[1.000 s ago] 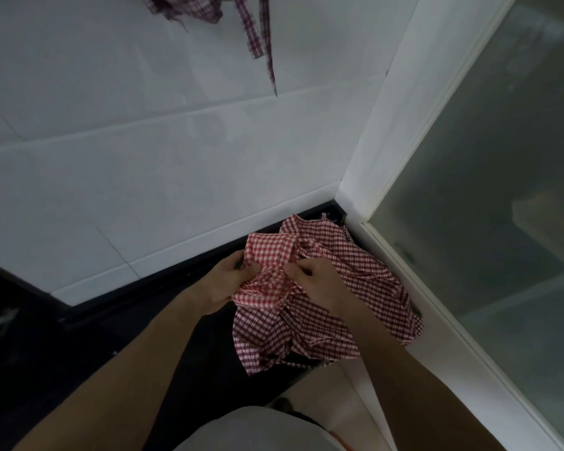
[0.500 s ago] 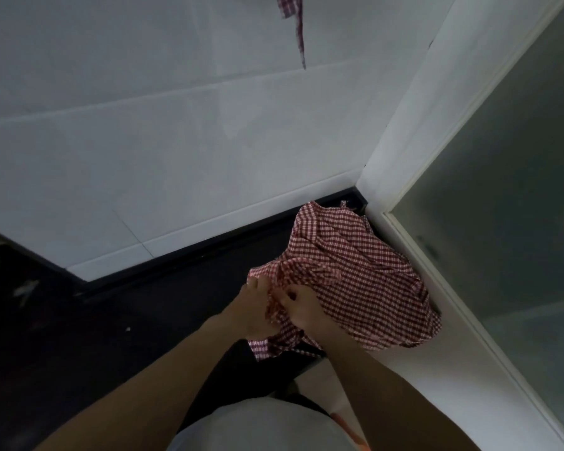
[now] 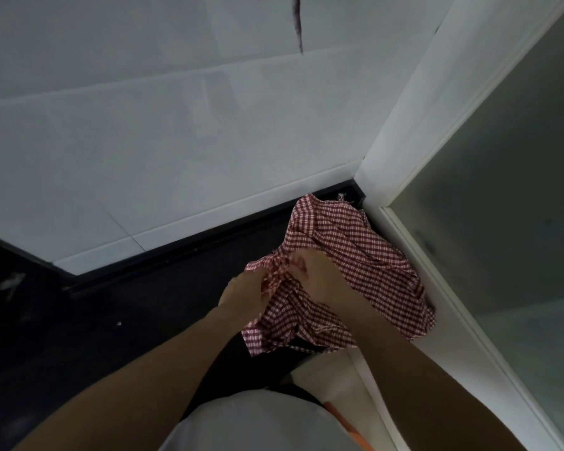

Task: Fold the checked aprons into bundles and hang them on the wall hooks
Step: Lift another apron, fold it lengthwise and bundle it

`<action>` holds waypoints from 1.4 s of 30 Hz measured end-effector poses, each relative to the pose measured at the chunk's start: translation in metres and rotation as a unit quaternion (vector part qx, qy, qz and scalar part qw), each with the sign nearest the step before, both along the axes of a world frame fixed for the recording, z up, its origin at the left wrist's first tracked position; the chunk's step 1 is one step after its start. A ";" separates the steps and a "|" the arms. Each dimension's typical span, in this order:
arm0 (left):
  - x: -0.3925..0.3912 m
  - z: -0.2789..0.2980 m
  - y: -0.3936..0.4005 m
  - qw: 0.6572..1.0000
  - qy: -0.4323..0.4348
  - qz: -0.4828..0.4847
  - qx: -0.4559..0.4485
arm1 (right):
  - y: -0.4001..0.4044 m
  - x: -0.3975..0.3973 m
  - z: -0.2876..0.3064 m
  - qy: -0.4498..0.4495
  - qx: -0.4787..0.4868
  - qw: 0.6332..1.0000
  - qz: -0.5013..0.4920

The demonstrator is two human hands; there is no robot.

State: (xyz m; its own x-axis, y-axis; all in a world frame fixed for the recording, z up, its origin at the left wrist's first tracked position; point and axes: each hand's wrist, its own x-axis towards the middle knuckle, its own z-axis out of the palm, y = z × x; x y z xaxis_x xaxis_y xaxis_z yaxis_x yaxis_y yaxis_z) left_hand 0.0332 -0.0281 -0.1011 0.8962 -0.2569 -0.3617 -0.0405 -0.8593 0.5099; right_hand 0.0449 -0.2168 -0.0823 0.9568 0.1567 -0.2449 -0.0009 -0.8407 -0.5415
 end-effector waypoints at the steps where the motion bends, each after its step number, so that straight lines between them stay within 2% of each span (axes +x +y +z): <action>1: 0.002 0.000 0.002 1.000 0.004 0.011 -0.007 | -0.002 -0.006 -0.004 0.031 0.037 0.999 0.022; 3: 0.006 0.000 0.007 0.999 0.023 0.042 -0.025 | -0.001 -0.025 -0.016 0.021 0.058 0.996 0.059; 5: 0.011 -0.001 0.014 0.995 0.037 0.078 -0.049 | 0.000 -0.043 -0.029 -0.029 0.072 0.996 0.046; 8: 0.013 -0.002 0.027 0.989 0.047 0.115 -0.083 | -0.010 -0.052 -0.044 -0.081 0.080 0.992 -0.048; 11: 0.015 0.000 0.039 0.983 0.056 0.143 -0.104 | -0.026 -0.055 -0.049 -0.081 0.095 0.982 -0.145; 13: 0.015 0.002 0.043 0.977 0.068 0.158 -0.123 | -0.029 -0.058 -0.050 -0.059 0.078 0.983 -0.158; 17: 0.014 0.003 0.042 0.969 0.065 0.185 -0.153 | -0.008 -0.066 -0.050 0.011 -0.001 0.999 -0.051; 20: 0.013 0.004 0.036 0.962 0.062 0.211 -0.165 | 0.022 -0.072 -0.050 0.018 0.027 0.999 0.015; 22: 0.011 0.007 0.031 0.959 0.051 0.221 -0.167 | 0.039 -0.073 -0.050 0.019 0.053 0.998 0.020; 24: 0.010 0.012 0.027 0.967 0.004 0.213 -0.140 | 0.051 -0.073 -0.052 0.000 0.054 0.998 0.016; 28: 0.007 0.023 0.025 0.981 -0.132 0.145 0.004 | 0.060 -0.075 -0.046 -0.101 0.056 0.992 0.051; 31: 0.002 0.024 0.017 0.984 -0.134 0.067 0.097 | 0.064 -0.071 -0.031 -0.184 0.122 0.974 0.060; 32: -0.001 0.023 0.013 0.986 -0.099 0.053 0.127 | 0.065 -0.069 -0.028 -0.176 0.157 0.970 0.053; 34: -0.006 0.022 0.003 0.985 -0.005 0.045 0.169 | 0.065 -0.066 -0.023 -0.095 0.213 0.972 0.019; 37: -0.009 0.017 -0.005 0.988 0.087 0.048 0.121 | 0.054 -0.066 -0.015 0.021 0.260 0.961 -0.089; 42: -0.011 0.007 0.010 0.996 0.078 0.044 -0.010 | 0.032 -0.066 0.011 0.060 0.379 0.897 -0.221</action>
